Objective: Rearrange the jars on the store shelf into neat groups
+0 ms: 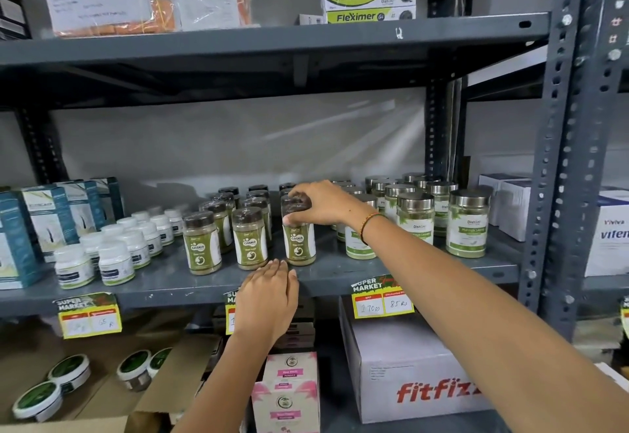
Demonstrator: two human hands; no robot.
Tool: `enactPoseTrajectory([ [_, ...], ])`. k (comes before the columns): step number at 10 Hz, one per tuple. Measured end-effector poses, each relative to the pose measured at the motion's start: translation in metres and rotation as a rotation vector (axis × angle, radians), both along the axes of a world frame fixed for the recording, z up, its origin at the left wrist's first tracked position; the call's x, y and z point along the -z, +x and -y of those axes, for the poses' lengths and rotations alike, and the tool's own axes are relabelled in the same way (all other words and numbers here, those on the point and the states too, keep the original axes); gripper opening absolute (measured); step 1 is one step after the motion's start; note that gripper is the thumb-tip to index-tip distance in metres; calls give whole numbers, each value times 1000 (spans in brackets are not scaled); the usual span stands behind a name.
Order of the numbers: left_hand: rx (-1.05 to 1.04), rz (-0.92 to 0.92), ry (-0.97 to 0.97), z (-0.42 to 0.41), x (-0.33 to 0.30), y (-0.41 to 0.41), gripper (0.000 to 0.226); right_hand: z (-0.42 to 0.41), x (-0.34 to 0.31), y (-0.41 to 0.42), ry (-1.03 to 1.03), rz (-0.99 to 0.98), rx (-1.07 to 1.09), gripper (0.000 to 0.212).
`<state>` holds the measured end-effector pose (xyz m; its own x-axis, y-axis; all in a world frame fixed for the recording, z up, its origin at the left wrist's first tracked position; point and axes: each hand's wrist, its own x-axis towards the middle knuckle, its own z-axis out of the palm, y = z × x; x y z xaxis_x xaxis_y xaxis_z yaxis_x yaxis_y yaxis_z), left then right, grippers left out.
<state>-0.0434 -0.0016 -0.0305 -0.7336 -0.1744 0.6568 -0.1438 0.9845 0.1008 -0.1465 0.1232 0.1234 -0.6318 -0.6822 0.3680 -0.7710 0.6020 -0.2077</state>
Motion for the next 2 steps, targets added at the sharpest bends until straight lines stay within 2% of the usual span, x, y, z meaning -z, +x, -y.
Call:
enactPoseTrajectory([
  [2, -27, 146, -37, -2, -27, 9, 42, -14, -13, 12, -166, -165, 11, 71],
])
